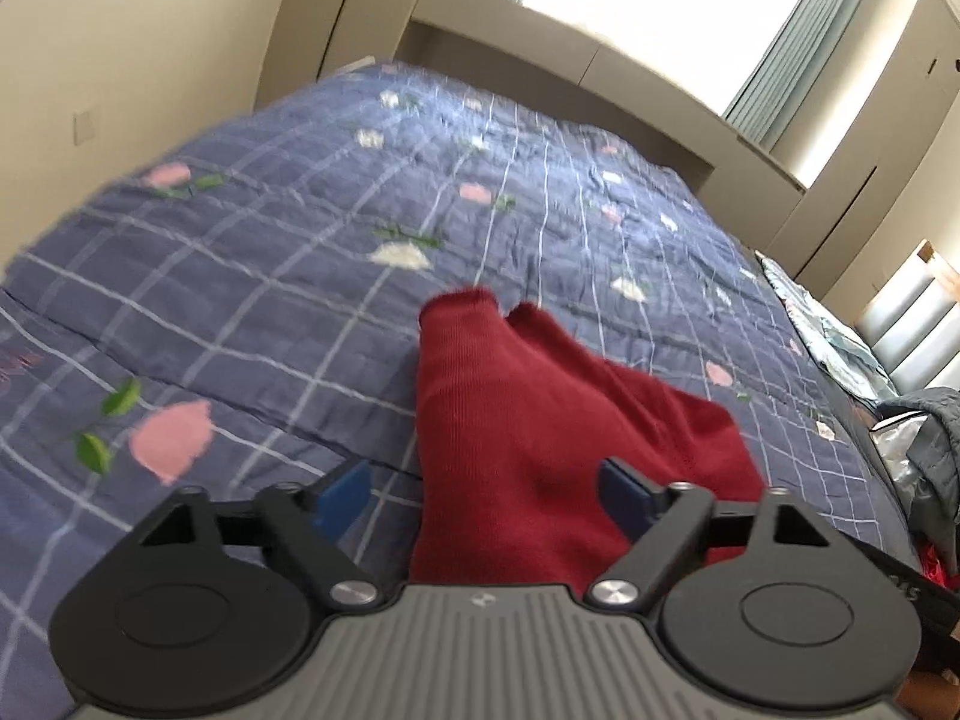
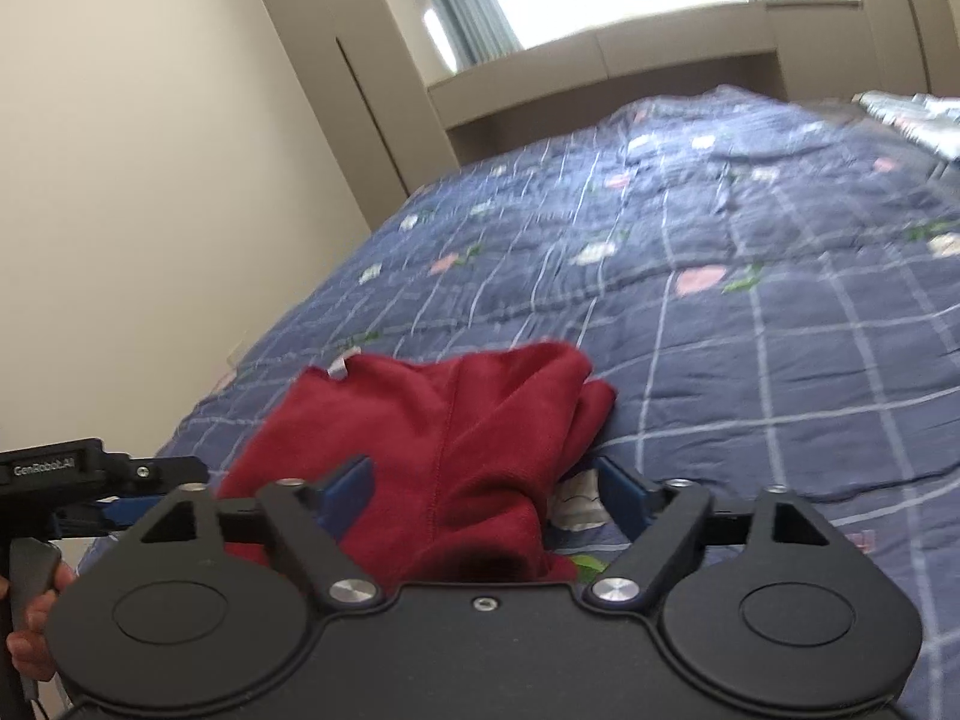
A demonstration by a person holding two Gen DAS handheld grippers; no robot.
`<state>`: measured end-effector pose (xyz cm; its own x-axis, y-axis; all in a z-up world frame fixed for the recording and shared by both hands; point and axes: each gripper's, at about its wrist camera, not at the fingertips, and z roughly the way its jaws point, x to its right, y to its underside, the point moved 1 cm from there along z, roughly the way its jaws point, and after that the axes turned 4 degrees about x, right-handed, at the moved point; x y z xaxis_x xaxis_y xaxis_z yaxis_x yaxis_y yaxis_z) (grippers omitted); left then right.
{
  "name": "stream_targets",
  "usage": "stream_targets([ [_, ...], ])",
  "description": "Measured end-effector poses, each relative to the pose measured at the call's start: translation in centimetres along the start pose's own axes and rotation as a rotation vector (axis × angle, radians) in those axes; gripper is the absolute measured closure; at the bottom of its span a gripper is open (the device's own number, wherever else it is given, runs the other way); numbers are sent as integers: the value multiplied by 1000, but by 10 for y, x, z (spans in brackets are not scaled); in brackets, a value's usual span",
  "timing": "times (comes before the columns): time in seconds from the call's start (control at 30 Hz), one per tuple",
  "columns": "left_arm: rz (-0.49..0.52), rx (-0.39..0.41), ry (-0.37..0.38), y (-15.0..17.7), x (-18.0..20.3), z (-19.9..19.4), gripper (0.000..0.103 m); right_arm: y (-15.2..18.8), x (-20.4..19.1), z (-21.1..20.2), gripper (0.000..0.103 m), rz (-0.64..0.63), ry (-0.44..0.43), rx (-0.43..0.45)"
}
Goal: Fold small clothes
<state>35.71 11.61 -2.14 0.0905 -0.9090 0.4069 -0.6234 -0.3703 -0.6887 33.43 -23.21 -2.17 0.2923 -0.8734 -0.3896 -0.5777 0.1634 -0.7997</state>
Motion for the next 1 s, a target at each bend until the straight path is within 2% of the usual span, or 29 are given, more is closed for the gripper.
stream_targets([
  [0.07, 24, 20, -9, -1, 6, -15, 4, -3, -6, -17, 7, -17, 0, 33],
  [0.17, 60, 67, -18, 0, 15, -43, 0, -4, -18, -45, 1, -47, 7, 84],
  [0.37, 112, 152, -36, 18, 30, -95, 0, 3, -46, -103, 1, -126, 15, 182],
  [0.5, 114, 194, -10, 39, 34, -124, 0, 21, -64, -140, 1, -181, 34, 245],
  [0.7, 195, 265, -40, 76, 40, -164, 0, 57, -85, -185, 1, -237, 47, 294],
  [1.0, 282, 320, -69, 130, 42, -203, 0, 106, -99, -231, 1, -285, 68, 316],
])
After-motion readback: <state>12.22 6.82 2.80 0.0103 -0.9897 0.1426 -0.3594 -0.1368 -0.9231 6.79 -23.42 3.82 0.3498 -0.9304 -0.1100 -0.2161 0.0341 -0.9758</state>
